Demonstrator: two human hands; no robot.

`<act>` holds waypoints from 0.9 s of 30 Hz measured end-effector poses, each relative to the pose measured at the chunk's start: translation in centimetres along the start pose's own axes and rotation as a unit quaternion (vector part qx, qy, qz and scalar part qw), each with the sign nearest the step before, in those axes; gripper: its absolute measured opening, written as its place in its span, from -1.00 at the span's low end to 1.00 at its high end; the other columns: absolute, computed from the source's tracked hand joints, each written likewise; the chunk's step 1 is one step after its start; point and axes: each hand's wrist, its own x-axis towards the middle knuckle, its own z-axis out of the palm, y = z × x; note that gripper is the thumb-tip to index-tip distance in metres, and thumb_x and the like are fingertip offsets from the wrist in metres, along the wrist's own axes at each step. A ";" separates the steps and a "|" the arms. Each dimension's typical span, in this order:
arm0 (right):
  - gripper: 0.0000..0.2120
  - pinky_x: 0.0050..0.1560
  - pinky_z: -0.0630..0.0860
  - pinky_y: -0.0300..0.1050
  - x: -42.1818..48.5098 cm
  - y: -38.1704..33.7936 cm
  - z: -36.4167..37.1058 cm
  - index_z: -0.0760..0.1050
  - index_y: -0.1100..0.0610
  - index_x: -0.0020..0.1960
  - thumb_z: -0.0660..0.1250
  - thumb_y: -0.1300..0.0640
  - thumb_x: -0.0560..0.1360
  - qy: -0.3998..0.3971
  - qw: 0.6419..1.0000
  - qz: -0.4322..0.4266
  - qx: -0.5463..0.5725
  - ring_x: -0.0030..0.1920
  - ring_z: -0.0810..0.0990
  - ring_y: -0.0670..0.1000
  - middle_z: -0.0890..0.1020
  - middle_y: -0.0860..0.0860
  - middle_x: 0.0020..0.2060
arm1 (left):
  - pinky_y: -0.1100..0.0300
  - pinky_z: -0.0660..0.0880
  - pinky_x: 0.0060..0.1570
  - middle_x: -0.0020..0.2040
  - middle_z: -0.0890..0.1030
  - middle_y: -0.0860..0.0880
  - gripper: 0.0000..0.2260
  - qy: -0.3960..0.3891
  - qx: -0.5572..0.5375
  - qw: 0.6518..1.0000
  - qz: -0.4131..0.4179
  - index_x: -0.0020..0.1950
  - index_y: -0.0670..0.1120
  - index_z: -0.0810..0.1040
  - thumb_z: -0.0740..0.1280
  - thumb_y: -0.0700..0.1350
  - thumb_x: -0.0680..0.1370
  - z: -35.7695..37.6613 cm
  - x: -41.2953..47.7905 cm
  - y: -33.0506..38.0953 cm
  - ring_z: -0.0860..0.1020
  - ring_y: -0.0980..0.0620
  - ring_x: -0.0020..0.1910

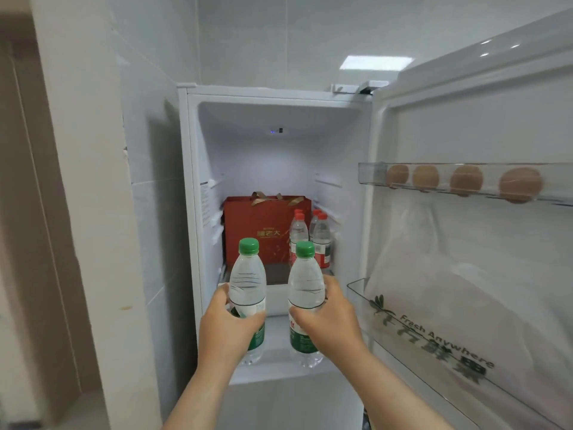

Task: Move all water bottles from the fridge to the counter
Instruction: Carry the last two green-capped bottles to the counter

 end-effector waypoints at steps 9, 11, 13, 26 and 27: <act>-0.50 -0.14 0.52 -0.27 -6.4 -2.0 -4.1 0.39 -0.32 0.09 0.53 0.02 0.29 0.051 0.998 0.026 0.015 -0.05 0.60 -0.20 0.62 -0.20 -0.06 | -0.10 0.54 0.16 0.11 0.56 0.07 -0.41 -0.092 -0.037 0.995 0.032 0.24 0.15 0.42 0.60 -0.16 0.34 -1.8 -4.3 2.5 0.53 -0.01 0.10; -0.48 -0.14 0.52 -0.28 -8.3 -2.3 -5.7 0.41 -0.26 0.16 0.54 0.02 0.30 0.071 0.997 0.034 0.014 -0.04 0.60 -0.21 0.62 -0.20 -0.04 | -0.07 0.53 0.12 0.09 0.53 0.07 -0.38 -0.116 -0.056 0.991 0.032 0.30 0.11 0.41 0.60 -0.17 0.34 -1.5 -5.2 2.9 0.49 0.03 0.06; -0.51 -0.13 0.52 -0.26 -10.4 -2.2 -7.5 0.41 -0.24 0.13 0.54 0.03 0.30 0.091 0.995 0.043 -0.003 -0.04 0.59 -0.21 0.62 -0.20 -0.06 | 0.02 0.51 0.02 0.06 0.54 0.08 -0.37 -0.140 -0.068 0.987 0.041 0.30 0.09 0.42 0.61 -0.17 0.33 -1.2 -6.6 3.3 0.50 0.04 0.01; -0.52 -0.03 0.63 -0.10 -24.5 -1.8 -21.9 0.42 -0.23 0.11 0.53 -0.03 0.27 0.231 0.965 0.067 -0.103 -0.10 0.59 -0.30 0.65 -0.27 -0.13 | 0.16 0.51 -0.18 -0.01 0.66 0.08 -0.50 -0.305 -0.149 0.936 0.098 0.13 0.09 0.56 0.62 -0.22 0.28 6.6 -20.4 11.3 0.63 0.07 -0.04; -0.53 -0.03 0.62 -0.11 -25.6 -1.7 -23.2 0.42 -0.24 0.10 0.53 -0.04 0.27 0.242 0.962 0.066 -0.108 -0.09 0.59 -0.31 0.63 -0.33 -0.12 | 0.20 0.50 -0.20 -0.02 0.67 0.08 -0.50 -0.318 -0.152 0.930 0.106 0.13 0.08 0.57 0.62 -0.22 0.28 7.1 -21.8 12.0 0.63 0.10 -0.06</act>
